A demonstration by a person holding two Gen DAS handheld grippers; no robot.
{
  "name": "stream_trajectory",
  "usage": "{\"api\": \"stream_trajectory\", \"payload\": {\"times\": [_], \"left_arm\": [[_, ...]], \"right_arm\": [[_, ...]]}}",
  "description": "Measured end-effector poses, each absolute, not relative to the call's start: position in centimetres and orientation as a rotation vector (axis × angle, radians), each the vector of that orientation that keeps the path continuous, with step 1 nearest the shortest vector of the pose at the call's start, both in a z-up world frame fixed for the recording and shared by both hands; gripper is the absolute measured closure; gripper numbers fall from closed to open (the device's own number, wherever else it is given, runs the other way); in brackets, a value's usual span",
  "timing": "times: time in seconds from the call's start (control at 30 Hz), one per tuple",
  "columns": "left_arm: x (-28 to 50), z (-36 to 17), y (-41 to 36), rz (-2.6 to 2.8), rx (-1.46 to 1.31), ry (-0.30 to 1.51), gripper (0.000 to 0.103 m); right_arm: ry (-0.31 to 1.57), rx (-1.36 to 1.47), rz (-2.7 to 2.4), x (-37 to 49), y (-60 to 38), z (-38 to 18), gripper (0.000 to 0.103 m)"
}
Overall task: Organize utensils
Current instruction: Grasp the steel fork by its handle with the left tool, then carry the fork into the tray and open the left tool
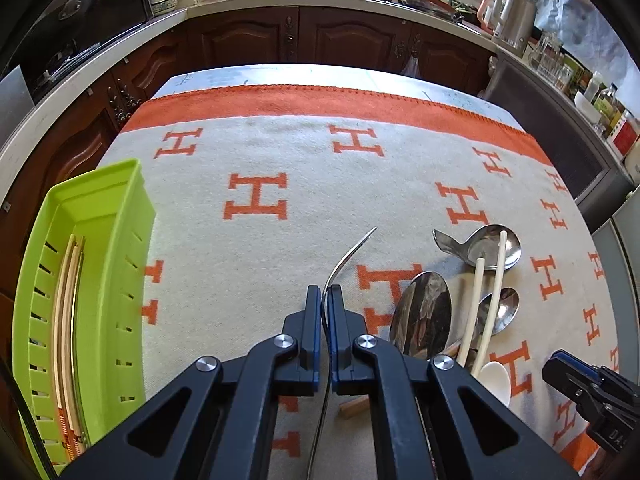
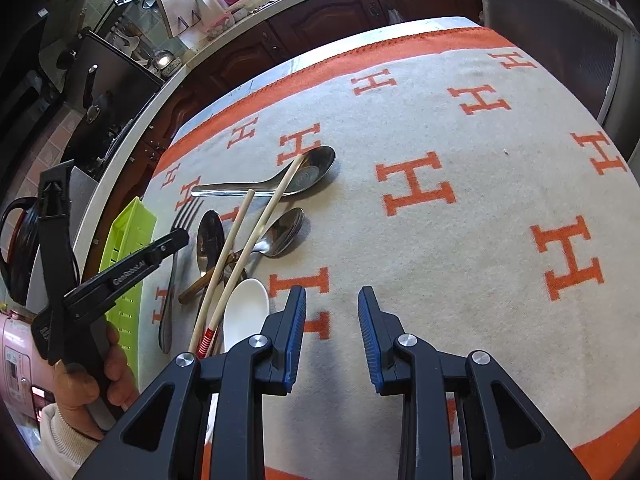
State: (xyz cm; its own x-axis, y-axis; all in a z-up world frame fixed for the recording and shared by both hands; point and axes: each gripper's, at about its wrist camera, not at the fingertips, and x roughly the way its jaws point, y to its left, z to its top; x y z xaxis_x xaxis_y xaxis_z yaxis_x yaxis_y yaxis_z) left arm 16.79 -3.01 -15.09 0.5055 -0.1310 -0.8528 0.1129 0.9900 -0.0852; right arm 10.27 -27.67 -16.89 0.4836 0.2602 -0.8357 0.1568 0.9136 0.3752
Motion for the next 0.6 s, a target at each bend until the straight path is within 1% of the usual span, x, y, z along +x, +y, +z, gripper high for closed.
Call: {"api": "stream_trajectory", "payload": {"times": [0.33, 0.6], "left_arm": [[13.8, -11.3, -0.6, -0.167, -0.076, 0.974, 0.102], [10.3, -6.8, 2.8, -0.154, -0.139, 0.879, 0.103]], "right_arm": [[1.063, 0.417, 0.100, 9.8, -26.3, -15.9, 0.076], [1.040, 0.378, 0.129, 8.2, -24.4, -13.8, 0.076]]}}
